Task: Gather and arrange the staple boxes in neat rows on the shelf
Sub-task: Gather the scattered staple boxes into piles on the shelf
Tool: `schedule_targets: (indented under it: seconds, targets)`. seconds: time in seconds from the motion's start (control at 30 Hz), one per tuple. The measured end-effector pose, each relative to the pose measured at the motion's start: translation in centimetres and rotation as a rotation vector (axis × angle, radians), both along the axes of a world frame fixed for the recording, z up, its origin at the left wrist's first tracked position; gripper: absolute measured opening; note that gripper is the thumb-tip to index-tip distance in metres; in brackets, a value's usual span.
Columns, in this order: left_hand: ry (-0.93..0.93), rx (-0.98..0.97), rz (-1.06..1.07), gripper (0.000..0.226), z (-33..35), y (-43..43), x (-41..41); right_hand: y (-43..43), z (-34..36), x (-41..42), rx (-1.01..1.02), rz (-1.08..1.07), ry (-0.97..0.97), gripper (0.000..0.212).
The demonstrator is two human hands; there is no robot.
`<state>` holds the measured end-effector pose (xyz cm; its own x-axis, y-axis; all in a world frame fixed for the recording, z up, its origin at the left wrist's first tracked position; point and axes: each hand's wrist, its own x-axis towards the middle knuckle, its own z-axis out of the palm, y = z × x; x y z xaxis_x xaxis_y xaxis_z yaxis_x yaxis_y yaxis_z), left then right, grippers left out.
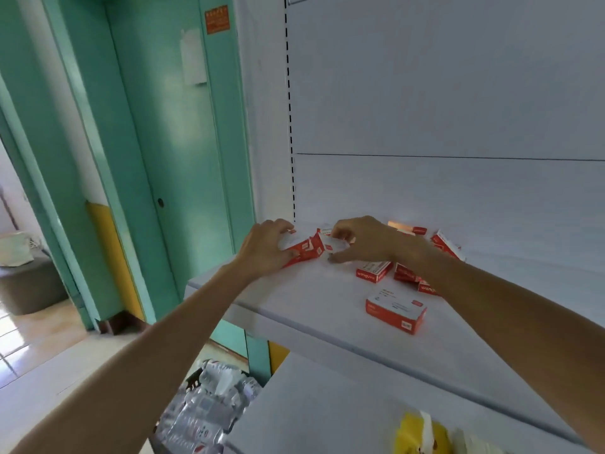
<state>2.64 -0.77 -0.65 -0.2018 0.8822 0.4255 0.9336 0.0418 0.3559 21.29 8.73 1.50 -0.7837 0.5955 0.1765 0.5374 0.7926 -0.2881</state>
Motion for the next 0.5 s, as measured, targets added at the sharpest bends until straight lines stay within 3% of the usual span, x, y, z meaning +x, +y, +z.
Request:
schedule_targets:
  seconds: [0.2, 0.5]
  targets:
    - [-0.139, 0.080, -0.155, 0.048, 1.2, 0.1, 3.8, -1.9, 1.5, 5.3, 0.166, -0.200, 0.133, 0.054]
    - [-0.048, 0.011, -0.538, 0.049, 2.7, 3.0, 18.5, -3.7, 0.2, 22.3, 0.020, -0.639, 0.232, 0.040]
